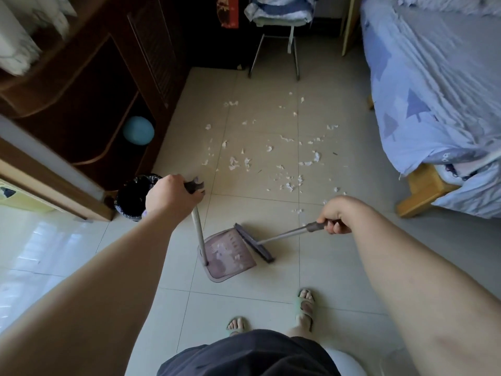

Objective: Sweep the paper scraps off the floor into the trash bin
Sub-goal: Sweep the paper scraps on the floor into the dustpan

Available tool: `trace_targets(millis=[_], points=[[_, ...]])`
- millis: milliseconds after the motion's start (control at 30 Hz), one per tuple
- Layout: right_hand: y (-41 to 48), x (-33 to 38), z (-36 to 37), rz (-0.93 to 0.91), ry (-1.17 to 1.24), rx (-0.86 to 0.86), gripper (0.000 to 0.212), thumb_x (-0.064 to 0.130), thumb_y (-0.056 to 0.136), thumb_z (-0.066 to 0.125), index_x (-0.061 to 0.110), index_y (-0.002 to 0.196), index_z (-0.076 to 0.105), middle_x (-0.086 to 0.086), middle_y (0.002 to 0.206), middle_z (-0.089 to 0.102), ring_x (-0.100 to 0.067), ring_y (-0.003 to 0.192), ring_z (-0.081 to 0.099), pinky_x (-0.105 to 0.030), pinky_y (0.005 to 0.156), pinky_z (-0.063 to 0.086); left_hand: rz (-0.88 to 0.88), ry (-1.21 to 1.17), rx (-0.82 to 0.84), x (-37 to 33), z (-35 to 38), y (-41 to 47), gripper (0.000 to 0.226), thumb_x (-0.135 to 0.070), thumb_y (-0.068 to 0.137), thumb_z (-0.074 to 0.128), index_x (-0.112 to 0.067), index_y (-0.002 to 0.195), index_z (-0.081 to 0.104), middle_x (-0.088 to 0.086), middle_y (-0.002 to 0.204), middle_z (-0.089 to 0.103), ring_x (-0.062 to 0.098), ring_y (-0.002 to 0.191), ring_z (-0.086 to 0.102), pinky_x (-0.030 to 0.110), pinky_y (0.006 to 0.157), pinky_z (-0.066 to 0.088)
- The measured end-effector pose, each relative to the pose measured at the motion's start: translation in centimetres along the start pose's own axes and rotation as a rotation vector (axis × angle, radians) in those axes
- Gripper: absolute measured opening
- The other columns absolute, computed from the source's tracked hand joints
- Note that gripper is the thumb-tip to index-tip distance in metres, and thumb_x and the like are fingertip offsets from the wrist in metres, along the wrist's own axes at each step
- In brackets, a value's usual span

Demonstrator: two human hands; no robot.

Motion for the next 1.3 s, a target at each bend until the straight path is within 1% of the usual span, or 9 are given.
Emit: trace_targets(millis=[167, 267, 367, 567, 833, 933, 1033, 1133, 1300], points=[[2.2, 2.1, -2.6, -0.022, -0.203, -0.093, 0.028, 0.011, 0.099, 0.042, -0.002, 0.075, 0.047, -0.014, 0.054, 0.054, -0.015, 0.023, 0.046, -0.013, 0.03, 0.037, -0.111, -0.037, -0.012, -1.2, 1.0, -0.2, 0.037, -0.049, 0.077, 0.071, -0.012, 0.084, 0.065, 0.006, 0.078, 0.065, 0.03, 0.076, 0.061, 0.03, 0.061, 0.046], [2.4, 4.2, -5.7, -0.163, -0.547, -0.317, 0.022, 0.017, 0.091, 0.055, 0.005, 0.073, 0.056, -0.01, 0.067, 0.056, -0.023, 0.051, 0.053, -0.026, 0.054, 0.042, -0.183, -0.066, -0.022, -2.2, 1.7, -0.6, 0.024, -0.039, 0.08, 0.069, -0.015, 0.084, 0.063, 0.006, 0.077, 0.066, 0.029, 0.074, 0.06, 0.029, 0.06, 0.041], [2.3, 5.8, -8.0, -0.292, -0.703, -0.438, 0.018, 0.026, 0.079, 0.071, 0.013, 0.074, 0.06, -0.002, 0.073, 0.061, -0.022, 0.068, 0.062, -0.021, 0.061, 0.04, -0.24, -0.085, -0.058, -3.2, 2.5, -0.4, 0.029, -0.039, 0.081, 0.069, -0.01, 0.084, 0.064, 0.009, 0.077, 0.066, 0.03, 0.073, 0.058, 0.03, 0.059, 0.041], [2.4, 8.0, -11.0, -0.388, -0.833, -0.599, 0.018, 0.026, 0.078, 0.073, 0.015, 0.09, 0.064, -0.005, 0.091, 0.064, -0.023, 0.097, 0.065, -0.024, 0.07, 0.041, -0.326, -0.061, -0.101, -5.4, 4.6, -1.7, 0.028, -0.033, 0.083, 0.066, -0.005, 0.085, 0.062, 0.011, 0.076, 0.062, 0.03, 0.069, 0.054, 0.03, 0.057, 0.042], [3.8, 7.8, -14.4, -0.448, -0.863, -0.656, 0.026, 0.019, 0.081, 0.068, 0.012, 0.106, 0.067, -0.007, 0.111, 0.067, -0.026, 0.105, 0.063, -0.025, 0.074, 0.042, -0.456, -0.014, -0.189, -7.1, 5.1, -2.7, 0.038, -0.041, 0.09, 0.057, -0.004, 0.097, 0.057, 0.016, 0.099, 0.062, 0.037, 0.087, 0.06, 0.035, 0.065, 0.043], [4.4, 7.6, -15.0, -0.447, -0.872, -0.61, 0.006, 0.015, 0.081, 0.066, 0.011, 0.085, 0.066, -0.008, 0.096, 0.068, -0.026, 0.091, 0.064, -0.024, 0.07, 0.044, -0.528, -0.043, -0.217, -7.6, 4.9, -2.8, 0.042, -0.043, 0.091, 0.052, -0.004, 0.103, 0.056, 0.017, 0.108, 0.062, 0.038, 0.096, 0.06, 0.037, 0.072, 0.043], [5.9, 7.4, -15.6, -0.372, -0.802, -0.478, 0.03, 0.03, 0.08, 0.07, 0.012, 0.062, 0.054, -0.002, 0.061, 0.061, -0.021, 0.061, 0.058, -0.018, 0.055, 0.039, -0.595, -0.077, -0.249, -8.0, 4.5, -3.0, 0.04, -0.04, 0.093, 0.047, -0.004, 0.107, 0.056, 0.017, 0.113, 0.061, 0.037, 0.101, 0.059, 0.037, 0.077, 0.044], [7.0, 7.0, -16.7, -0.278, -0.762, -0.386, 0.034, 0.035, 0.08, 0.072, 0.009, 0.068, 0.055, -0.001, 0.036, 0.052, -0.016, 0.04, 0.047, -0.022, 0.058, 0.039, -0.655, -0.096, -0.267, -8.9, 4.3, -3.6, 0.039, -0.035, 0.098, 0.043, -0.001, 0.115, 0.051, 0.019, 0.119, 0.057, 0.037, 0.108, 0.056, 0.04, 0.083, 0.044], [7.4, 6.1, -17.9, -0.26, -0.818, -0.34, 0.028, 0.028, 0.081, 0.072, 0.008, 0.069, 0.056, -0.002, 0.035, 0.049, -0.017, 0.042, 0.042, -0.026, 0.064, 0.037, -0.633, -0.196, -0.263, -10.9, 4.8, -4.1, 0.042, -0.037, 0.1, 0.042, 0.001, 0.119, 0.046, 0.021, 0.125, 0.053, 0.04, 0.113, 0.053, 0.04, 0.082, 0.041]])
Point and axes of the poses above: each hand's wrist, its own y-axis towards the middle knuckle, its own z-axis out of the palm, x = y × z, the point moved 6 cm from there along y, towards the middle knuckle
